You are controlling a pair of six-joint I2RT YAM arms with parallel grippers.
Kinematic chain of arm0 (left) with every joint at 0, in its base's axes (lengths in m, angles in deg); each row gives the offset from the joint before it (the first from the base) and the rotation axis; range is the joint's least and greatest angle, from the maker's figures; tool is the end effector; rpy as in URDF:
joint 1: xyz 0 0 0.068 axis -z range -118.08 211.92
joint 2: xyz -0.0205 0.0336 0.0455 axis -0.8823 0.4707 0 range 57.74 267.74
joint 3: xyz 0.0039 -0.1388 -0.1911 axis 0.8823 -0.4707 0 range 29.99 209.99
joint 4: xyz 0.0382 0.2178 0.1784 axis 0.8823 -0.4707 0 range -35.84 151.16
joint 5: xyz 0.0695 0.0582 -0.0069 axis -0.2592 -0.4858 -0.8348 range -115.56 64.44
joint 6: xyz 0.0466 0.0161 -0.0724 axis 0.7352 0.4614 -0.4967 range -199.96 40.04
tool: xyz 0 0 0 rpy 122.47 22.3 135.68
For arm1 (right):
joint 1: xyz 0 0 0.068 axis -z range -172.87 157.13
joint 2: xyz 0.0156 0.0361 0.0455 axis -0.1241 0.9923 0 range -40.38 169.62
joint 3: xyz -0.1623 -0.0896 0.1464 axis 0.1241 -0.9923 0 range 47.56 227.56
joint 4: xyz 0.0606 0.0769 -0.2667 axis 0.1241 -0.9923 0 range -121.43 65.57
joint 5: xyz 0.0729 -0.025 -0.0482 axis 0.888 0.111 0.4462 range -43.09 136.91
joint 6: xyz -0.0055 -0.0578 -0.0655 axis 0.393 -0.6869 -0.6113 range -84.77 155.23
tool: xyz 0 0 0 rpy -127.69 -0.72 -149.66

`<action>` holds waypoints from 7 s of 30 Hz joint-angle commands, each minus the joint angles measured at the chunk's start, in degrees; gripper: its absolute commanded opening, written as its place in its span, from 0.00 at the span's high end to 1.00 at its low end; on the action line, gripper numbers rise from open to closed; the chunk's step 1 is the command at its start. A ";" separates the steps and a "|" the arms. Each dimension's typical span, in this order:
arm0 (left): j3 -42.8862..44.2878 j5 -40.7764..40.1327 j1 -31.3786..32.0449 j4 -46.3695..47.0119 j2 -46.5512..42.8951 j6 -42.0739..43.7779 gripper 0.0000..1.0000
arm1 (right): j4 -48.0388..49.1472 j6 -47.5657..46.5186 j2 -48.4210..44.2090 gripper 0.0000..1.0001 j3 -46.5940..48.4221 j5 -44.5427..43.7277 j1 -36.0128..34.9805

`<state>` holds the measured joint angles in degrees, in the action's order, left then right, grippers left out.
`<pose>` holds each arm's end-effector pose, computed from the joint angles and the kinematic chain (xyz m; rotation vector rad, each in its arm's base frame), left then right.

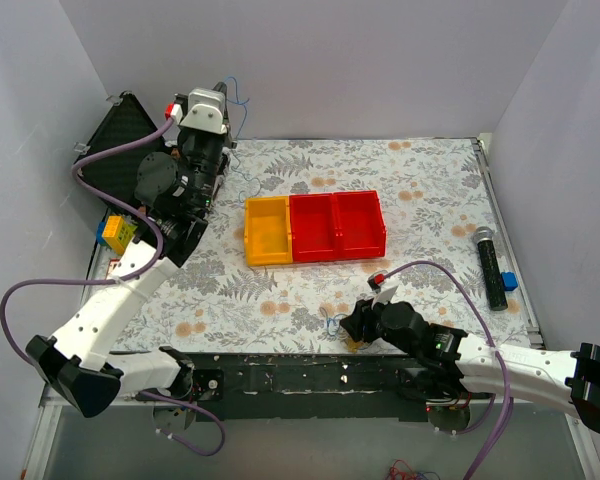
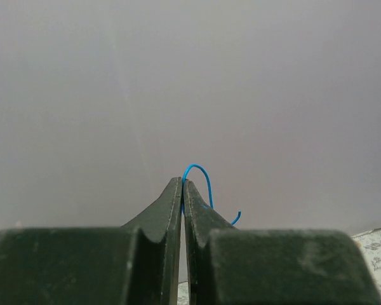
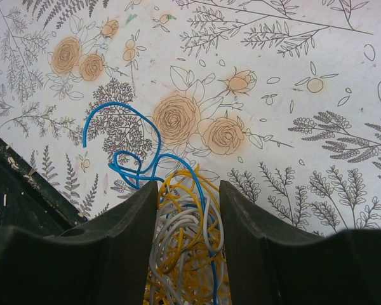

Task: Untangle the cables

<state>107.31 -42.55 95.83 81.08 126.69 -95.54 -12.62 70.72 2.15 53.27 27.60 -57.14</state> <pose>0.2839 -0.1635 0.4932 -0.0951 1.1161 -0.6141 0.1265 0.2034 0.0908 -0.2950 2.0470 0.7762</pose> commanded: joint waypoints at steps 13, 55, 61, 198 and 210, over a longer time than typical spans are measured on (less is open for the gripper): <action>8.98 1.35 -0.25 6.44 2.77 5.37 1.00 | 0.84 0.55 0.19 0.50 0.00 0.24 -0.24; -3.92 4.34 -0.25 5.04 -1.18 6.61 1.00 | 0.14 1.16 -0.25 0.50 -0.27 0.42 -0.24; -7.44 3.99 -0.25 2.93 -2.24 5.55 1.00 | -0.04 1.25 -0.42 0.50 -0.44 0.06 -0.24; -16.06 39.33 26.38 -42.59 24.84 3.18 1.00 | -1.61 3.80 -7.80 0.52 -2.55 -0.64 -0.24; -7.36 32.55 26.47 -52.96 12.98 2.04 1.00 | -5.75 4.07 -9.04 0.52 -3.43 -0.90 -0.24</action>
<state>95.83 -8.19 122.15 32.32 147.71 -93.52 -17.58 74.28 -6.55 50.52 27.78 -57.12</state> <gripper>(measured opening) 0.018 0.480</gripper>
